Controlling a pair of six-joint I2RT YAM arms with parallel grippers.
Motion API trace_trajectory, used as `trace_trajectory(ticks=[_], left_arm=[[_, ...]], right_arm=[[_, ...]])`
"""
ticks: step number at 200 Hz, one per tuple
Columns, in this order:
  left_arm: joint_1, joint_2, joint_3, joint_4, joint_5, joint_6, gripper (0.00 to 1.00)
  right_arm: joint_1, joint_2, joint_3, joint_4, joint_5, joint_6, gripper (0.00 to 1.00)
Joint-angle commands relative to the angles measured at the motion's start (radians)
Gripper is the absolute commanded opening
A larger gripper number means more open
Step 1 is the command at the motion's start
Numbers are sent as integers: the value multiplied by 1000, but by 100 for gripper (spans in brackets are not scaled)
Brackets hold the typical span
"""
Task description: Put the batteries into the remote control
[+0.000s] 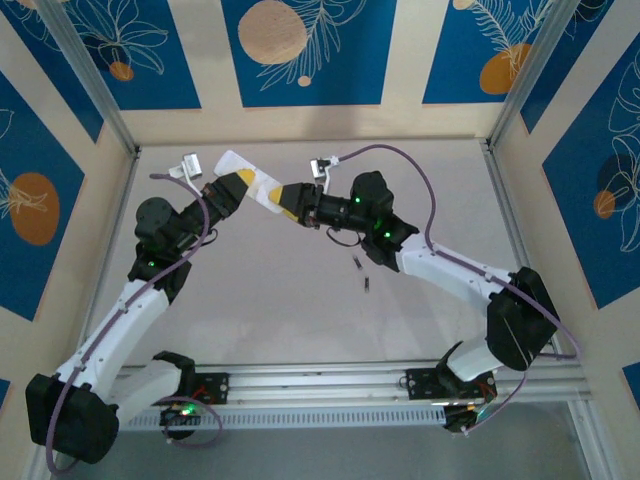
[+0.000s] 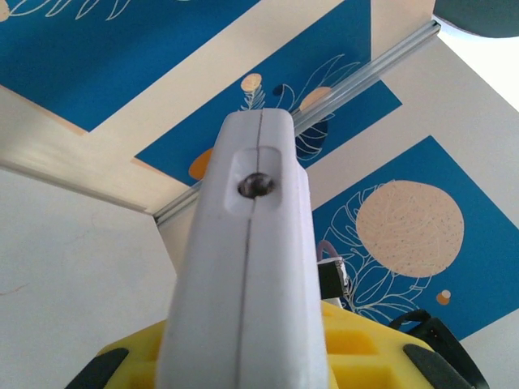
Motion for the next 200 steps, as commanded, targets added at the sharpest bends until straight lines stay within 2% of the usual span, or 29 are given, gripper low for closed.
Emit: trace_trajectory(ticks=[1,47,86,163,177,200], left_arm=[[-6,-17,-8,55,-4,-3,0],[-6,-17,-6,39,-44,-38,0],[3,13,3,171,-49,-125,0],[30,32,17,177,-50,-145,0],[30,48,17,189,-31,-159,0],[26,61,-1,187,-16,-166,0]], right_arm=[[7,19,38,26,12,0,38],[4,4,16,-29,12,-35,33],[-11,-64,-116,-36,31,-36,27],[-54,-252,-302,-59,70,-81,27],[-56,-260,-296,-29,41,-91,37],[-45,-253,-237,-10,14,-109,72]])
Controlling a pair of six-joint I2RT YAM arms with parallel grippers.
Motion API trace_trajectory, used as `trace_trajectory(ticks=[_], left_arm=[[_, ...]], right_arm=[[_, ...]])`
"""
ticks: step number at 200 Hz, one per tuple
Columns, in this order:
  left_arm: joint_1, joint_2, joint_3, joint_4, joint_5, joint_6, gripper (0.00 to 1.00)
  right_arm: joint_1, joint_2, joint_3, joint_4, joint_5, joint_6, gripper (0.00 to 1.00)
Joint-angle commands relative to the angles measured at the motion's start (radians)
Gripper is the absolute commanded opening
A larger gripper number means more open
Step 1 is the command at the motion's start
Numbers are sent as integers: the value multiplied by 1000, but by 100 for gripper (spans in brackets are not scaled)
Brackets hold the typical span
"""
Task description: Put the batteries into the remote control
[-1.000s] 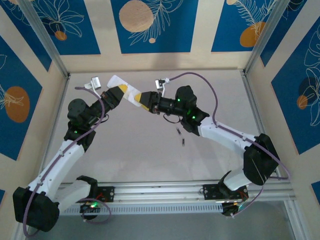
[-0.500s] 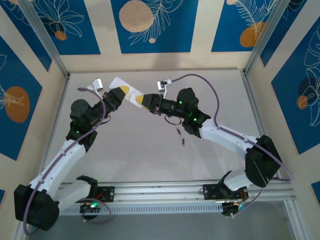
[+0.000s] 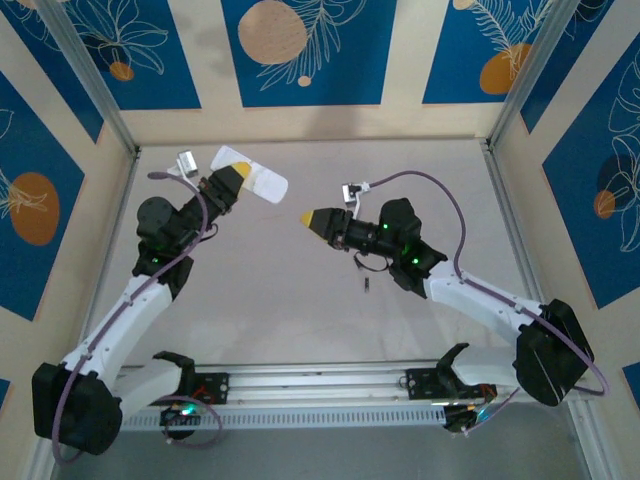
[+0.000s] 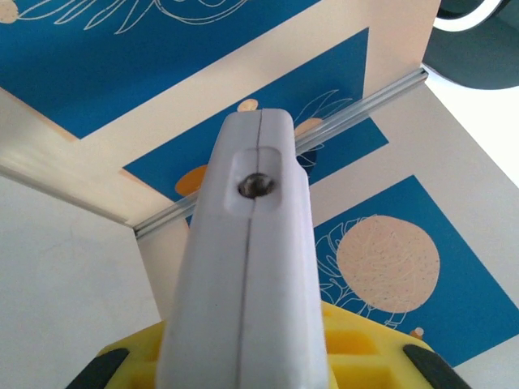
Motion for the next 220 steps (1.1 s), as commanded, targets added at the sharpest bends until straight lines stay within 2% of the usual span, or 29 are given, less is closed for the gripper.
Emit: trace_trajectory(ticks=[1,18,48,60,101,178,220], left_arm=[[-1,10,14,68,7,-23,0],[-10,11,-1,68,5,-20,0],[-18,10,-5,64,8,-20,0],[-19,9,-6,65,7,-19,0],[-22,-2,-4,45,7,-10,0],[-22,-29,-3,5,4,11,0],[-22,-36,2,8,4,-4,0]], right_arm=[[10,-15,62,22,-25,-47,73],[27,5,139,-53,13,-76,81],[33,78,204,6,46,-56,80],[35,117,229,19,46,-35,77],[50,217,313,42,22,-4,56],[64,277,350,52,42,17,52],[62,295,343,64,30,31,35]])
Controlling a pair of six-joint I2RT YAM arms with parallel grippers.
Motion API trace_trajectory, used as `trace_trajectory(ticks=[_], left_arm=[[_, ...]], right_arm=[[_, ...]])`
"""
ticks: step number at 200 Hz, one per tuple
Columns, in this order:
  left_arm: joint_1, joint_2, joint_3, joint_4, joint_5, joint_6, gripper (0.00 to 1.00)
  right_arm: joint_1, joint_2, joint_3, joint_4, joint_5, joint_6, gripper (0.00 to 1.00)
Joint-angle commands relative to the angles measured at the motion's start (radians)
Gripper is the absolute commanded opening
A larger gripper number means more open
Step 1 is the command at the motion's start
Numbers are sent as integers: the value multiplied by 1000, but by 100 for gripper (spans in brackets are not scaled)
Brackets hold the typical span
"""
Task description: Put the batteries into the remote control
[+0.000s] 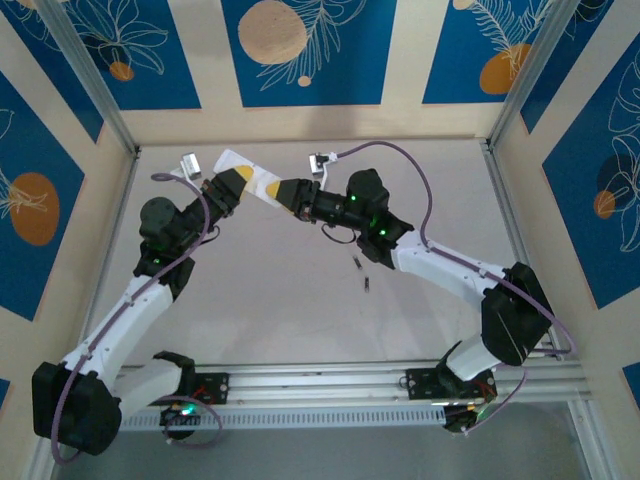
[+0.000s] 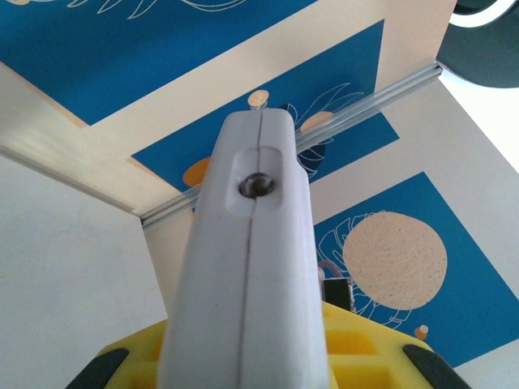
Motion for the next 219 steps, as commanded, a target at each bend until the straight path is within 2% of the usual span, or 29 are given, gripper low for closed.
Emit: trace_trajectory(ticks=[1,40,62,111,167,177,195,211,219], left_arm=[[-6,-30,10,46,7,-6,0],[17,-40,14,80,-7,-36,0],[48,-40,1,175,-21,-84,0],[87,-23,4,226,-16,-123,0],[90,-17,-8,167,4,-76,0],[90,-29,-3,104,8,-38,0],[90,-53,17,-56,26,57,0],[90,-71,21,-196,24,140,0],[90,-74,18,-257,16,169,0]], right_arm=[[3,22,19,10,6,8,35],[-9,-13,-63,-16,-2,-11,26],[-21,-57,-159,1,0,-24,21],[-36,-160,-305,12,-15,-54,22],[-78,-239,-330,-53,-12,-86,20],[-103,-272,-318,-135,14,-130,18],[-169,-326,-221,-528,207,-274,10],[-229,-287,-141,-773,407,-438,6],[-261,-248,-104,-842,428,-489,6]])
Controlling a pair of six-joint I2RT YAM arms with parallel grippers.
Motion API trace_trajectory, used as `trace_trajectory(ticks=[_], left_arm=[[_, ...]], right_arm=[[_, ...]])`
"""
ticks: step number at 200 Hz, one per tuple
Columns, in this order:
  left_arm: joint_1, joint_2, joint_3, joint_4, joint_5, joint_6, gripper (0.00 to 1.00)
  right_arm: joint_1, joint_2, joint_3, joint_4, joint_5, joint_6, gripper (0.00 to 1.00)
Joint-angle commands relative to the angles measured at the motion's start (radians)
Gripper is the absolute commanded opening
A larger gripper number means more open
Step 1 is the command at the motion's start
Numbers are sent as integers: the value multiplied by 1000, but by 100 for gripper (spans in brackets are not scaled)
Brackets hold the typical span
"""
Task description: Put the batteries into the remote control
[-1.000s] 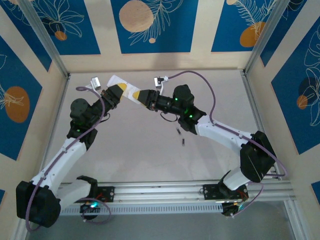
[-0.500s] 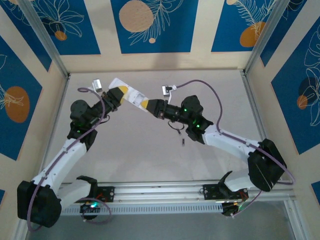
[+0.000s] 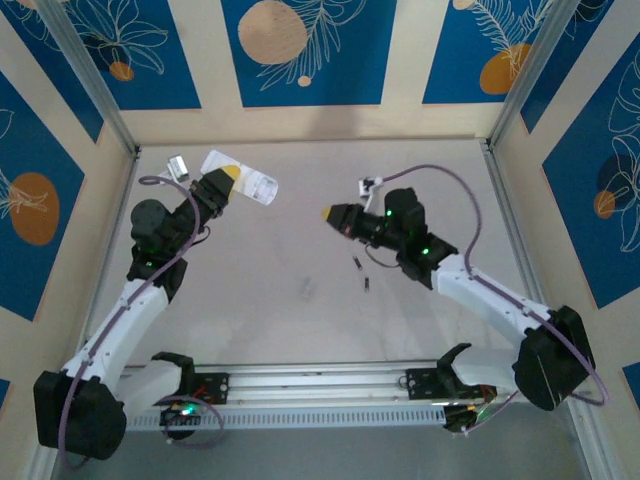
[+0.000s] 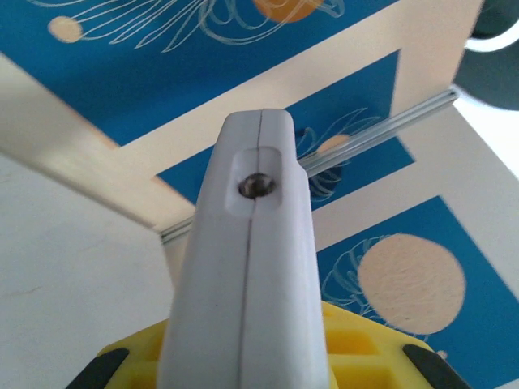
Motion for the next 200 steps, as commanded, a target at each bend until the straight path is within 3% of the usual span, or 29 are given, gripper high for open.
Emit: trace_trajectory(ticks=[1,21,35,65,98,114,166,183,200], left_arm=[[4,-38,41,-210,3,157,0],[4,-23,42,-347,1,249,0],[4,15,38,-401,11,306,0],[-12,181,-9,-248,114,326,0],[-77,464,81,-134,234,331,0],[-111,575,116,-28,270,276,0],[-178,716,173,147,328,119,0],[-180,713,152,221,342,60,0],[-183,702,138,245,356,37,0]], right_arm=[[-79,48,112,-414,255,-256,6],[-55,116,150,-469,302,-378,10],[-51,156,147,-466,266,-418,15],[-20,203,135,-435,152,-479,30],[67,177,107,-340,85,-641,68],[99,197,136,-339,85,-703,100],[147,364,277,-382,166,-834,99],[147,403,305,-382,160,-833,90],[153,426,322,-372,140,-833,72]])
